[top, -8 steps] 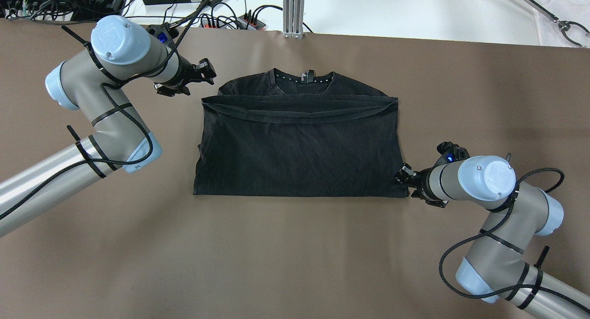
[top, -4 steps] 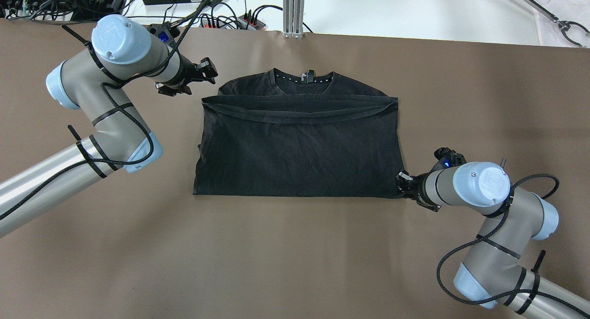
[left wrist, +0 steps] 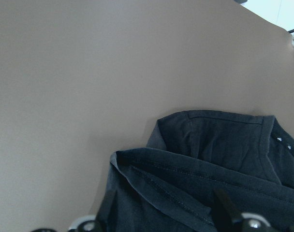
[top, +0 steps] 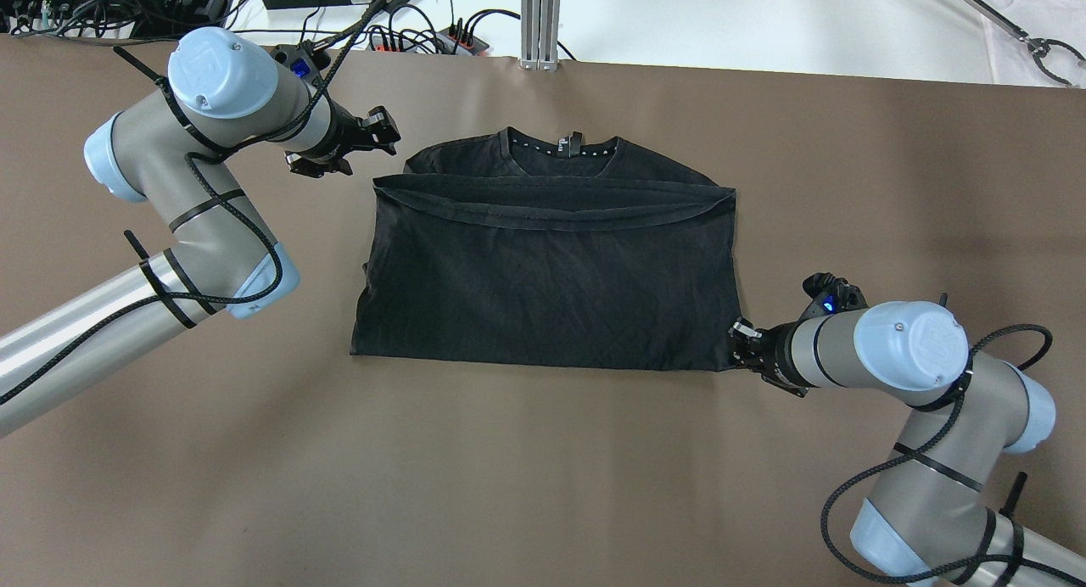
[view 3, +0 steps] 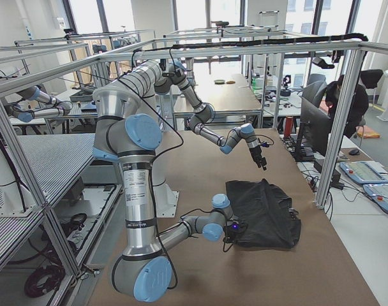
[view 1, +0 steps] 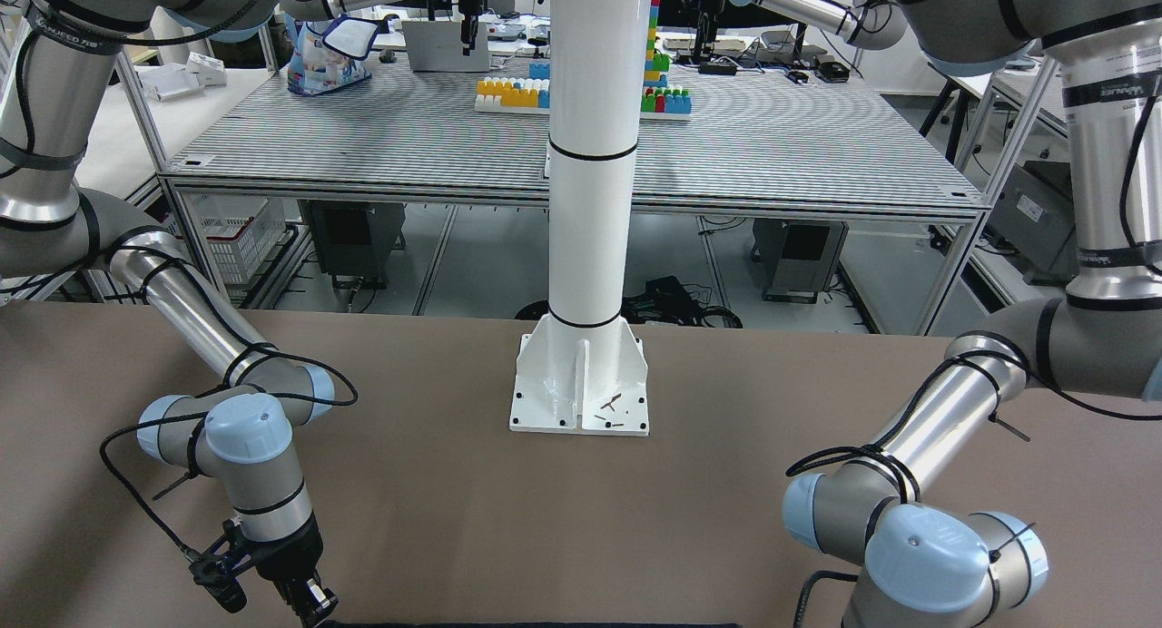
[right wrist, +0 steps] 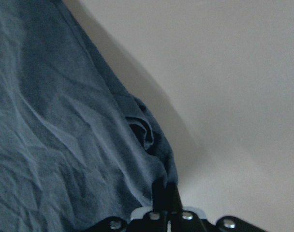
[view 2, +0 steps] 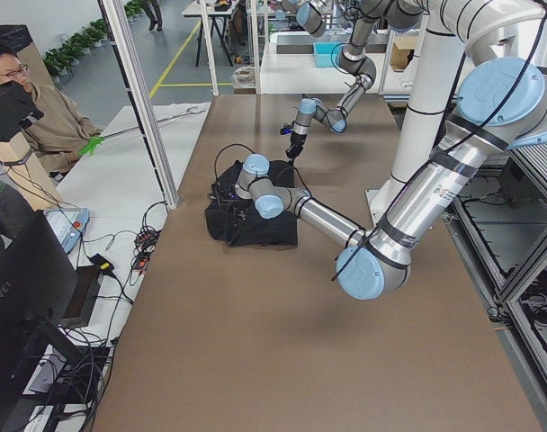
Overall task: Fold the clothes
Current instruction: 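Grasp the folded shirt's corner nearest the right gripper and drag it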
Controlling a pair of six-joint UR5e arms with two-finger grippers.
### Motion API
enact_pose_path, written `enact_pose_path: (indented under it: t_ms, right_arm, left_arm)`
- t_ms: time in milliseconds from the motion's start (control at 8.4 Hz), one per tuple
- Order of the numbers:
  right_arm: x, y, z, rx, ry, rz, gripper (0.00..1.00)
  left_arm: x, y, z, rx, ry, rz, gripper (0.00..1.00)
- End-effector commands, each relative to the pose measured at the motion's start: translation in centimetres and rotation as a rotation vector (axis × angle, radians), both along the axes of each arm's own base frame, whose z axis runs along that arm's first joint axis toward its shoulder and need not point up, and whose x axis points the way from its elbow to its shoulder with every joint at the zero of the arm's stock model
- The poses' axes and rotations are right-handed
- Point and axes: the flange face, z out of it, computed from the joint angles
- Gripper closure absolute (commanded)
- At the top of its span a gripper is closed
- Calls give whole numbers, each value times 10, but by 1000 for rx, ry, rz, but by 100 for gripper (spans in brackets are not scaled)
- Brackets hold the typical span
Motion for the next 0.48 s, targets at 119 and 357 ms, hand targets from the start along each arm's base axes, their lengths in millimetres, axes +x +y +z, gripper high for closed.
enact_pose_path:
  t_ms: [119,357]
  right_arm:
    - [2,122,-89,-116,-173,-380,100]
    - [-26,208,-112,-221,-225,-619,100]
  left_arm:
    - [-3,3,2,1,2,0,27]
    - [-10,15,0,8,16,10,27]
